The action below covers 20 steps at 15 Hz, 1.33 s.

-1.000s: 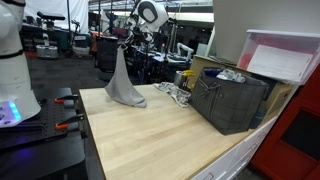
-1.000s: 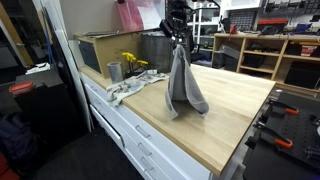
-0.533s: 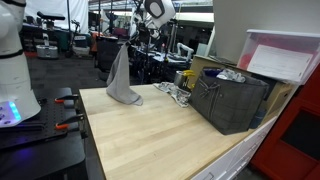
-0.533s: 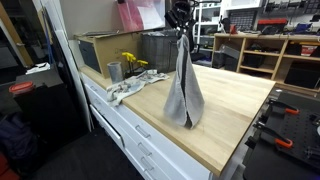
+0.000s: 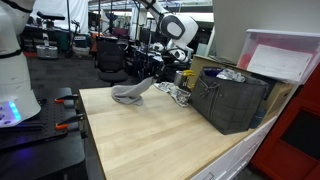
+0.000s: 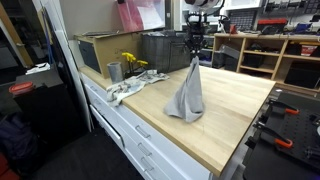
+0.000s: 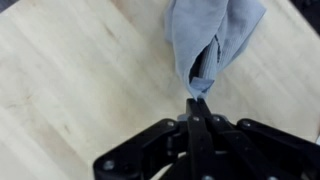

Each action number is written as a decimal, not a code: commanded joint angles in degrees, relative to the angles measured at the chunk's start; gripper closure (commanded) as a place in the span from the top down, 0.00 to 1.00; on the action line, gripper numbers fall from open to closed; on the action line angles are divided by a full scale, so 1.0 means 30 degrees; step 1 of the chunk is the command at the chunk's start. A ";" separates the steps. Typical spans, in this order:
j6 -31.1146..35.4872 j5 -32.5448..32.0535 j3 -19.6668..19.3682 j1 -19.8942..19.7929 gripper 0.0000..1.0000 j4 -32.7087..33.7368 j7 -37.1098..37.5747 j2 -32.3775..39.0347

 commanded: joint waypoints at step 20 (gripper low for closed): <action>-0.1000 0.0229 0.0505 -0.1426 1.00 0.1181 0.7294 0.2246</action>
